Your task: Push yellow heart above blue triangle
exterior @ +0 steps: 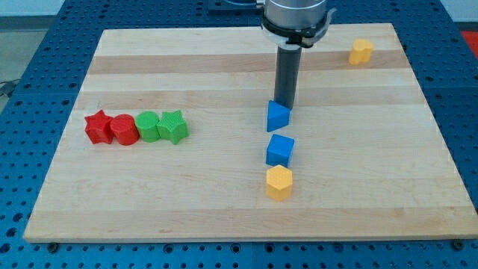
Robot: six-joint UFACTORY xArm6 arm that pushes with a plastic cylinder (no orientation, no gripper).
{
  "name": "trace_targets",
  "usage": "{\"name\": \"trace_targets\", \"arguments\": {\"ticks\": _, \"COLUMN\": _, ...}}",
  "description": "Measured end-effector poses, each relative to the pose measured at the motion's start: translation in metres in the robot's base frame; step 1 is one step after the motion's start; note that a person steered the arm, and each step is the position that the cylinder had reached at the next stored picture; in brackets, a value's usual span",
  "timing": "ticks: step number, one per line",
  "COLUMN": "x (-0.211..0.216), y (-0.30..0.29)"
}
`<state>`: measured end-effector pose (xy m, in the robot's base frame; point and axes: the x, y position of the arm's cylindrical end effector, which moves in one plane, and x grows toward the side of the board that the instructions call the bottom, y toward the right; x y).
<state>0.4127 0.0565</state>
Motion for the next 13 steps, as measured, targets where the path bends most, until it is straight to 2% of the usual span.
{"name": "trace_targets", "arguments": {"ticks": 3, "x": 0.021, "y": 0.0}}
{"name": "trace_targets", "arguments": {"ticks": 4, "x": 0.007, "y": 0.036}}
{"name": "trace_targets", "arguments": {"ticks": 6, "x": 0.009, "y": 0.187}}
{"name": "trace_targets", "arguments": {"ticks": 7, "x": -0.049, "y": 0.215}}
{"name": "trace_targets", "arguments": {"ticks": 8, "x": -0.135, "y": 0.211}}
{"name": "trace_targets", "arguments": {"ticks": 10, "x": -0.139, "y": 0.187}}
{"name": "trace_targets", "arguments": {"ticks": 13, "x": -0.139, "y": 0.093}}
